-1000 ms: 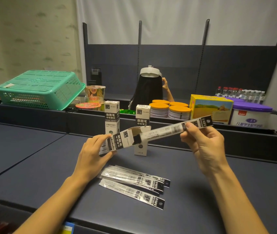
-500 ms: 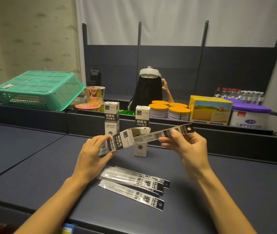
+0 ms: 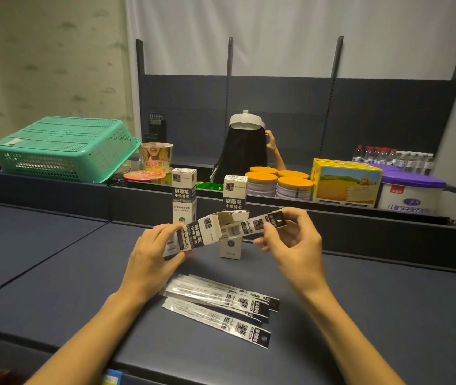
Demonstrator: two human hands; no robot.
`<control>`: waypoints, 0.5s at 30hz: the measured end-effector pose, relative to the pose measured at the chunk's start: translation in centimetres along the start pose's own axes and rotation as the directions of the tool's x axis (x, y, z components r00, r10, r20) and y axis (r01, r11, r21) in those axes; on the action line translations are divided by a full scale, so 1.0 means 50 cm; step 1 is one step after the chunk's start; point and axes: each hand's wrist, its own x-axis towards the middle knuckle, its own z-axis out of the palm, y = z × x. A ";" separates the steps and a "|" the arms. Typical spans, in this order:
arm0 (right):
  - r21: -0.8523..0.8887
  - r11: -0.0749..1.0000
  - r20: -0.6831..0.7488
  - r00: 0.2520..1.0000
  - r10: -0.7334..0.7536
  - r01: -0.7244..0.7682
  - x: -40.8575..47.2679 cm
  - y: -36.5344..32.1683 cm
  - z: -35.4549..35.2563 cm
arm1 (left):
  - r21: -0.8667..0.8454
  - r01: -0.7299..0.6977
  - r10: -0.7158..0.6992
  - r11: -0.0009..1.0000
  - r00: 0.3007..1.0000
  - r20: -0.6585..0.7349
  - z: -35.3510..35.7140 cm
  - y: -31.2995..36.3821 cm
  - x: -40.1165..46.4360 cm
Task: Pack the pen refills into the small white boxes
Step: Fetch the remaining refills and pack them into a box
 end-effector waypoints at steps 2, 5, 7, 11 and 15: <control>-0.033 0.999 -0.026 0.999 -0.034 0.034 0.000 0.007 -0.002 | 0.002 0.003 -0.003 1.000 1.000 0.001 0.000 0.000 0.000; -0.101 0.993 -0.016 0.998 -0.062 0.060 0.001 0.021 -0.003 | 0.001 0.005 -0.005 1.000 1.000 0.005 0.001 -0.001 -0.001; -0.168 0.981 0.015 0.996 -0.092 0.093 0.001 0.030 0.000 | 0.003 0.002 -0.002 1.000 1.000 0.012 0.002 0.000 0.000; -0.240 0.960 0.066 0.989 -0.135 0.147 -0.002 0.040 0.007 | 0.005 -0.007 0.007 1.000 1.000 0.010 0.002 0.003 0.000; -0.213 0.969 0.079 0.991 -0.108 0.123 -0.008 0.033 0.012 | 0.008 -0.016 0.016 1.000 1.000 0.007 0.001 0.005 0.001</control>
